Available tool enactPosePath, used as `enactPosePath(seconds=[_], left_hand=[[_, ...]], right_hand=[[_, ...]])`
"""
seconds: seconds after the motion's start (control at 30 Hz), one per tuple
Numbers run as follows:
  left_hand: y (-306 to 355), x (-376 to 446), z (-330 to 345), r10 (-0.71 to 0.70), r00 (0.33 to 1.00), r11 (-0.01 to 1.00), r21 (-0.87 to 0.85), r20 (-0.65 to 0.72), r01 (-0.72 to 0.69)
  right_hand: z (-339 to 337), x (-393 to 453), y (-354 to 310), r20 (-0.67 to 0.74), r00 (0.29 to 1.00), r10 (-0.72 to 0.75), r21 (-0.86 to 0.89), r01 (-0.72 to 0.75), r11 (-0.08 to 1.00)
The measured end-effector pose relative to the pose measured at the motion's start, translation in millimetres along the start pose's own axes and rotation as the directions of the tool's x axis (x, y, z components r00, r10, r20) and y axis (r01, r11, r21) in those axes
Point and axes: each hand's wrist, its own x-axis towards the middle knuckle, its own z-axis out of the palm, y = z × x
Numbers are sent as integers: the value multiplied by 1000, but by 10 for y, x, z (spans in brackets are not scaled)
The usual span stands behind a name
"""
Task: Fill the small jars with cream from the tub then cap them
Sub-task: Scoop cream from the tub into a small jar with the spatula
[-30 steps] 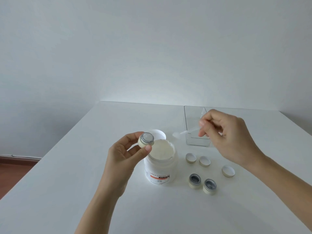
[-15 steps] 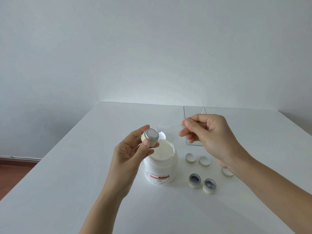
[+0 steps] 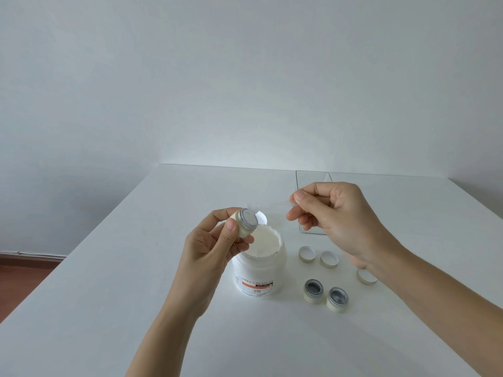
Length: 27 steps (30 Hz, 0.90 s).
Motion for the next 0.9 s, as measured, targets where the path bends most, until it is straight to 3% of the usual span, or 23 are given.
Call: enactPosePath(seconds=[0.47,0.67,0.9], left_hand=[[39,31,-3,-59,998,998,-9,19,59],[40,18,-48,-60,998,993,-101,-5,59],[33,0,-66,-7,1000,991,-134,-8,6]], right_hand=[[-72,-9,-91,85,982,-167,-161,179,971],[-97,-8,-25,-14,992,-124,-90,122,988],[-65,-9,7,2,995,-101,-122,100,987]])
